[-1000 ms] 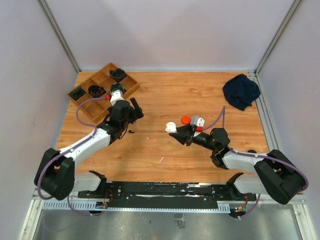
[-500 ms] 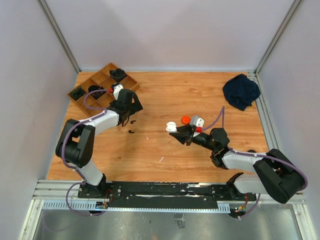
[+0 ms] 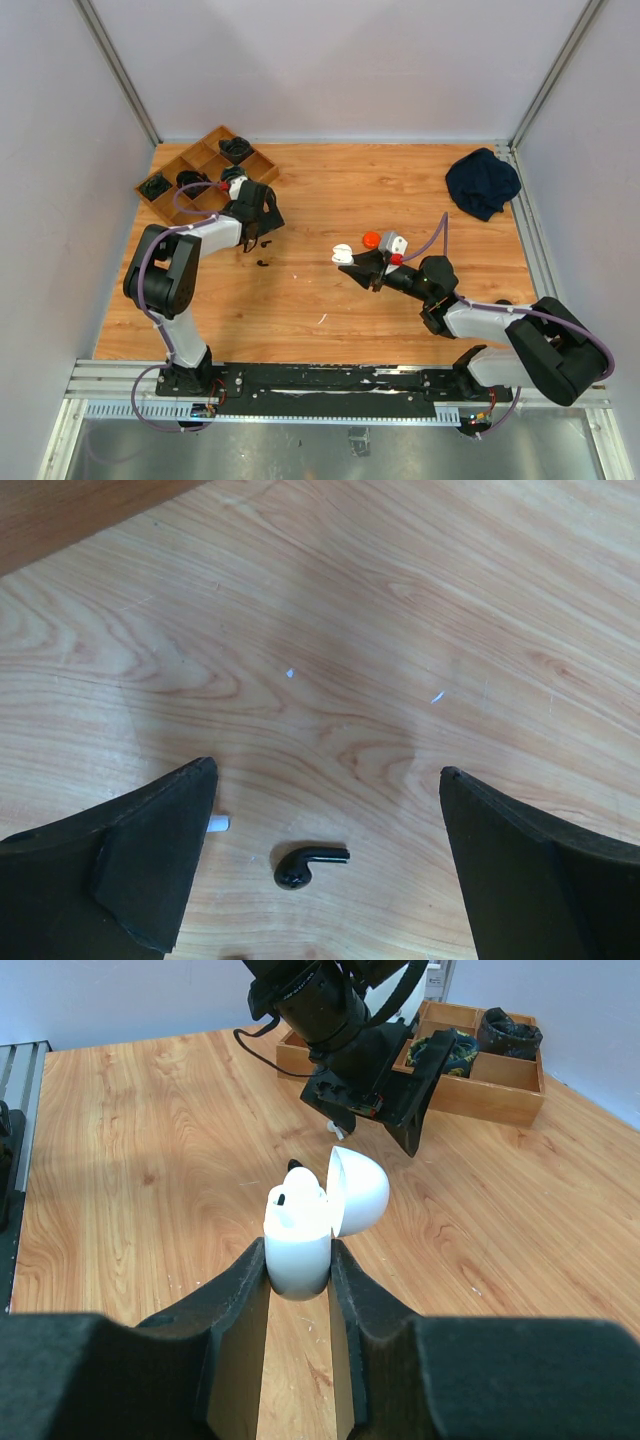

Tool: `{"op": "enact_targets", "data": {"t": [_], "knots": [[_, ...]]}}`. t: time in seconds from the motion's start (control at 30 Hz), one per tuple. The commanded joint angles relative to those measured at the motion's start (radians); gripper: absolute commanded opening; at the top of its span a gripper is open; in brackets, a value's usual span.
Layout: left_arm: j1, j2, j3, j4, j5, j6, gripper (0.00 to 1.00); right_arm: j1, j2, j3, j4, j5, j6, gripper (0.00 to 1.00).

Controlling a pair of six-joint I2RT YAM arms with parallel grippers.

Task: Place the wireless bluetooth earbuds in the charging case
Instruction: Pick up the earbud from the center of the board.

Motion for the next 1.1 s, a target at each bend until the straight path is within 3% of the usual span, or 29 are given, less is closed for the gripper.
{"op": "enact_targets", "data": {"t": [0.0,0.5,0.73,1.07], "knots": [[0.004,-0.006,0.006,-0.052,0.032,0.009,0.99,0.008,0.005,-0.005,0.028,0.02,-0.013,0.15],[0.004,-0.076,-0.048,-0.113,0.08,0.012,0.99,0.009,0.0,-0.005,0.028,0.017,-0.004,0.15],[0.004,-0.119,-0.003,-0.166,0.077,0.033,0.99,0.008,-0.002,-0.005,0.028,0.015,-0.002,0.15],[0.005,-0.115,0.102,-0.326,-0.068,0.09,0.94,0.008,0.0,-0.002,0.024,0.015,0.003,0.15]]}}
